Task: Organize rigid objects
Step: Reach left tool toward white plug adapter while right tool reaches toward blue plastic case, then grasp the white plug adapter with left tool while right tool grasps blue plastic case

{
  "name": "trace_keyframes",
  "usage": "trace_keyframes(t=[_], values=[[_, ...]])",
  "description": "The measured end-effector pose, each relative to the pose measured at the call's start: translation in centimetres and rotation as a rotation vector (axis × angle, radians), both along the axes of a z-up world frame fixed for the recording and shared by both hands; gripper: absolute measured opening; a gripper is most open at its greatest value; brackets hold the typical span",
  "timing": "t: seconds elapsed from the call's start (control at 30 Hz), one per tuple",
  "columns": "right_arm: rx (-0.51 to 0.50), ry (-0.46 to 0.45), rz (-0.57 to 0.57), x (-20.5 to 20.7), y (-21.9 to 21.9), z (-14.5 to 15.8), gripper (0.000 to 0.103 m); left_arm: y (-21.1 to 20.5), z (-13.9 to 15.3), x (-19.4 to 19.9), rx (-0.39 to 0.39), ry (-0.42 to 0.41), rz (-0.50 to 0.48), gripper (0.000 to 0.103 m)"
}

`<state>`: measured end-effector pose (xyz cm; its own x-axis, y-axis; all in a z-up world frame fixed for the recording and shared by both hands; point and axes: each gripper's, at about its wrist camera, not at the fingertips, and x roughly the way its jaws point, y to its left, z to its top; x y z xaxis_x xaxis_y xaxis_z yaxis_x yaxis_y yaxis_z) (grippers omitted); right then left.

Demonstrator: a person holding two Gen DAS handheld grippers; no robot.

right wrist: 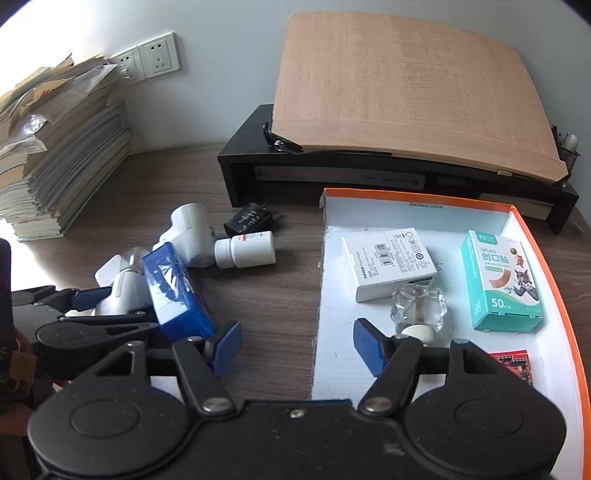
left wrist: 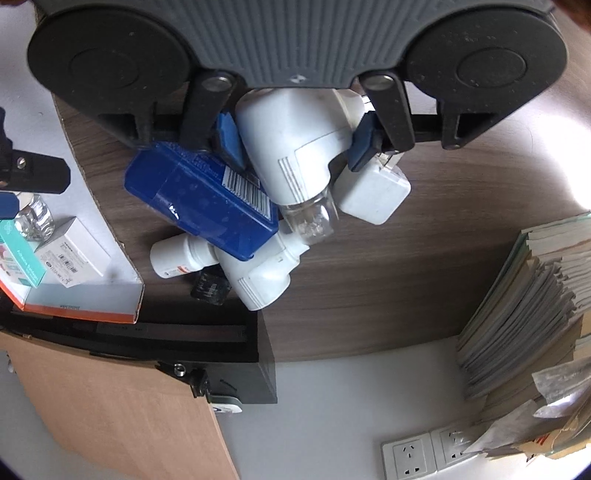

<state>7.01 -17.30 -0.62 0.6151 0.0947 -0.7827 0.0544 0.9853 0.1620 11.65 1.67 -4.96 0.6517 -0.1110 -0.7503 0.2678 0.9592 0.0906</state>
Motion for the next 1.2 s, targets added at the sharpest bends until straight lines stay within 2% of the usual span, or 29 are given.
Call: trace_keyframes(t=[0.37, 0.4, 0.53, 0.6, 0.67, 0.77, 0.8, 0.9, 0.97, 1.0, 1.2], values=[[0.061, -0.055, 0.183, 1.6, 3.7, 0.9, 0.080, 4.0, 1.6, -3.2, -0.081, -0.016, 0.081, 0.055], [0.056, -0.057, 0.200, 2.0, 4.2, 0.8, 0.080, 4.3, 1.7, -3.5, -0.087, -0.018, 0.086, 0.041], [0.024, -0.034, 0.250, 3.9, 6.0, -0.1, 0.080, 5.3, 2.2, -4.1, -0.115, -0.021, 0.098, 0.036], [0.006, -0.011, 0.265, 4.8, 6.8, -0.8, 0.079, 5.3, 2.0, -4.1, -0.105, -0.025, 0.089, 0.038], [-0.011, 0.008, 0.279, 5.5, 7.5, -1.5, 0.077, 5.3, 1.7, -4.0, -0.085, -0.018, 0.080, 0.045], [-0.020, 0.040, 0.291, 6.4, 8.1, -2.4, 0.069, 5.1, 1.1, -3.9, -0.057, -0.004, 0.058, 0.056], [-0.021, 0.049, 0.292, 6.6, 8.3, -2.6, 0.062, 4.9, 0.9, -4.0, -0.042, -0.005, 0.046, 0.060], [-0.032, 0.079, 0.306, 7.0, 8.8, -3.4, 0.053, 4.2, 0.1, -4.1, 0.024, -0.002, 0.004, 0.072], [-0.029, 0.094, 0.313, 7.2, 9.0, -3.9, 0.044, 3.8, -0.7, -3.9, 0.065, -0.005, 0.002, 0.069], [-0.030, 0.090, 0.314, 7.1, 9.1, -4.0, 0.043, 3.9, -1.0, -3.7, 0.070, -0.007, 0.010, 0.063], [-0.018, 0.042, 0.302, 6.2, 8.7, -3.2, 0.041, 5.1, -0.6, -3.4, -0.023, -0.016, 0.053, 0.057]])
